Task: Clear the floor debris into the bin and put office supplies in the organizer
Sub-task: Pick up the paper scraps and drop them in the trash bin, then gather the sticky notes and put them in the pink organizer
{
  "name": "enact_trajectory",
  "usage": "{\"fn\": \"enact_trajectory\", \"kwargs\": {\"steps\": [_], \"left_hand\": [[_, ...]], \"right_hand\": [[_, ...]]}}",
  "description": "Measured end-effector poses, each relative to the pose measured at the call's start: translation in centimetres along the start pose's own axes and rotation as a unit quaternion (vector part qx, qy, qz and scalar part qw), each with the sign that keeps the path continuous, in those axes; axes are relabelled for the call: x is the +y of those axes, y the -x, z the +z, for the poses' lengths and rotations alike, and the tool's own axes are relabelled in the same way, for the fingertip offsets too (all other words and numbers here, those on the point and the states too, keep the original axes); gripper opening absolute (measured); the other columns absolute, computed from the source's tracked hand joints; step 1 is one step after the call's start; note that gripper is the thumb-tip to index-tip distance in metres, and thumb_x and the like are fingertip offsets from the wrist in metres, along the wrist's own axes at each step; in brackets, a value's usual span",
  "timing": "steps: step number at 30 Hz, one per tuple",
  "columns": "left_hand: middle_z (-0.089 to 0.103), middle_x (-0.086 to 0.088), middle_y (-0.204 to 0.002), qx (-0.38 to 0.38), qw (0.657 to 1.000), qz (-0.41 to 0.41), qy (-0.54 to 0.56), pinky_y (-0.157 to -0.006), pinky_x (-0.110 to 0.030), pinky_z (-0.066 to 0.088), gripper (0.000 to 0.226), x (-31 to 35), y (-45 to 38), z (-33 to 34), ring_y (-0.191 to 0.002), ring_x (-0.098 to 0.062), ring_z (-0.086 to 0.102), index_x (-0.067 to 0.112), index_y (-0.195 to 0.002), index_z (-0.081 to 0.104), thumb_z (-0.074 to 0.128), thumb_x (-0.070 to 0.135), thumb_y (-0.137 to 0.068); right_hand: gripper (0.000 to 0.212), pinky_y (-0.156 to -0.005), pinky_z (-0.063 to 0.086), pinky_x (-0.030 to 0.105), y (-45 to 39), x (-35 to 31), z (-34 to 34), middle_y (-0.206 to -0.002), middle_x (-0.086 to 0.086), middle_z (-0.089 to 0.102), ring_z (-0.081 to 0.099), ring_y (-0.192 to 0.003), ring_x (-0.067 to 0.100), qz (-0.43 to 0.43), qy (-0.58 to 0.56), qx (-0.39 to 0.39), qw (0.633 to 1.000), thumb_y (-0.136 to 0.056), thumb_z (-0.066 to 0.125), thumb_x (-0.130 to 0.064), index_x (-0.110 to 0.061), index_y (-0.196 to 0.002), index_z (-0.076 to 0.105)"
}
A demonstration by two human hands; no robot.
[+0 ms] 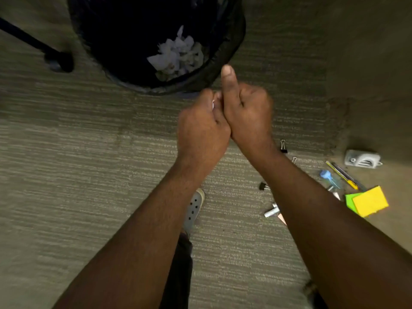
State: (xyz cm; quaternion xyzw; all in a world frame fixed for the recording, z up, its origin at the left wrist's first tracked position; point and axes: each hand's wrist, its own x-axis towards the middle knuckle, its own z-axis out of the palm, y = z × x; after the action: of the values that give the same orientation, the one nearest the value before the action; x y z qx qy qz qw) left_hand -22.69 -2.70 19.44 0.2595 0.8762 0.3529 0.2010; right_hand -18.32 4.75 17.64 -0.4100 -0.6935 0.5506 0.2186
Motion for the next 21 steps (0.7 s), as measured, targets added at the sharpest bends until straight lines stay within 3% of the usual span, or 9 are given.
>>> {"fn": "enact_trajectory", "kwargs": {"steps": [3, 6, 8, 10, 13, 15, 16, 18, 21], "left_hand": [[0.052, 0.008, -0.06, 0.086, 0.995, 0.052, -0.022, -0.048, -0.011, 0.033, 0.029, 1.3, -4.2, -2.9, -0.052, -0.006, 0.051, 0.012, -0.082, 0.056, 0.036, 0.025, -0.098], [0.067, -0.021, -0.103, 0.122, 0.979, -0.036, -0.158, -0.071, -0.031, 0.038, 0.033, -0.7, -10.5, -6.8, -0.097, -0.035, 0.062, -0.001, -0.105, 0.062, 0.034, 0.015, -0.098], [0.057, -0.026, -0.125, 0.078, 0.948, -0.103, -0.291, -0.086, -0.041, 0.037, 0.035, -3.4, -14.1, -9.6, -0.115, -0.039, 0.054, -0.003, -0.122, 0.053, 0.029, 0.008, -0.099], [0.054, -0.03, -0.127, 0.038, 0.933, -0.088, -0.345, -0.088, -0.043, 0.04, 0.033, -5.2, -15.9, -10.8, -0.116, -0.043, 0.052, -0.006, -0.122, 0.051, 0.031, 0.007, -0.099], [0.06, -0.019, -0.126, 0.03, 0.953, -0.057, -0.296, -0.089, -0.035, 0.041, 0.043, -5.5, -17.0, -10.4, -0.118, -0.036, 0.054, 0.004, -0.119, 0.057, 0.035, 0.037, -0.102], [0.061, -0.01, -0.127, -0.017, 0.977, -0.098, -0.191, -0.091, -0.028, 0.041, 0.05, -5.7, -17.8, -9.5, -0.119, -0.029, 0.054, 0.01, -0.121, 0.058, 0.037, 0.049, -0.098], [0.06, -0.009, -0.129, -0.055, 0.979, -0.129, -0.148, -0.092, -0.025, 0.041, 0.052, -5.9, -17.9, -8.9, -0.119, -0.028, 0.055, 0.011, -0.124, 0.057, 0.037, 0.051, -0.097], [0.055, -0.011, -0.134, -0.109, 0.971, -0.141, -0.158, -0.091, -0.031, 0.042, 0.054, -5.9, -17.5, -7.8, -0.119, -0.03, 0.053, 0.012, -0.132, 0.051, 0.034, 0.05, -0.097], [0.049, -0.014, -0.138, -0.074, 0.967, -0.062, -0.235, -0.089, -0.034, 0.039, 0.051, -5.7, -16.0, -6.9, -0.123, -0.034, 0.049, 0.013, -0.135, 0.046, 0.028, 0.044, -0.1]], "right_hand": [[0.057, -0.041, 0.023, 0.011, -3.6, -5.1, 1.5, -0.038, -0.015, 0.036, 0.04, -0.034, 0.002, -0.064, 0.034, -0.017, 0.997, -0.098, 0.049, -0.029, -0.029, -0.042, 0.035], [0.052, -0.051, 0.026, 0.022, -7.7, -8.3, 3.3, -0.048, -0.01, 0.035, 0.033, -0.044, 0.002, 0.013, 0.012, -0.029, 0.999, -0.101, 0.038, -0.035, -0.023, -0.05, 0.039], [0.046, -0.053, 0.029, 0.03, -10.3, -9.2, 3.5, -0.058, -0.006, 0.045, 0.037, -0.051, 0.007, 0.098, -0.057, -0.025, 0.993, -0.101, 0.035, -0.036, -0.012, -0.074, 0.063], [0.036, -0.059, 0.041, 0.03, -12.0, -8.9, 3.7, -0.077, -0.001, 0.059, 0.05, -0.063, 0.01, 0.103, -0.006, -0.062, 0.993, -0.099, 0.038, -0.029, -0.007, -0.106, 0.066], [0.034, -0.067, 0.041, 0.02, -13.1, -8.1, 5.2, -0.093, 0.012, 0.06, 0.056, -0.078, 0.015, 0.01, 0.118, -0.151, 0.982, -0.102, 0.038, -0.033, -0.005, -0.106, 0.058], [0.039, -0.066, 0.043, 0.023, -13.5, -7.6, 6.6, -0.093, 0.016, 0.058, 0.055, -0.077, 0.016, 0.044, 0.161, -0.225, 0.96, -0.103, 0.036, -0.036, -0.005, -0.113, 0.056], [0.04, -0.07, 0.046, 0.029, -13.8, -7.0, 7.2, -0.106, 0.017, 0.06, 0.057, -0.086, 0.019, 0.055, 0.201, -0.252, 0.945, -0.102, 0.036, -0.034, -0.005, -0.124, 0.052], [0.039, -0.075, 0.045, 0.033, -13.6, -5.7, 8.0, -0.123, 0.014, 0.058, 0.057, -0.102, 0.025, 0.033, 0.289, -0.267, 0.919, -0.1, 0.041, -0.028, -0.007, -0.133, 0.045], [0.033, -0.083, 0.047, 0.031, -12.3, -4.0, 8.1, -0.124, 0.008, 0.059, 0.057, -0.111, 0.026, -0.066, 0.369, -0.21, 0.903, -0.098, 0.043, -0.028, -0.015, -0.128, 0.051]]}}
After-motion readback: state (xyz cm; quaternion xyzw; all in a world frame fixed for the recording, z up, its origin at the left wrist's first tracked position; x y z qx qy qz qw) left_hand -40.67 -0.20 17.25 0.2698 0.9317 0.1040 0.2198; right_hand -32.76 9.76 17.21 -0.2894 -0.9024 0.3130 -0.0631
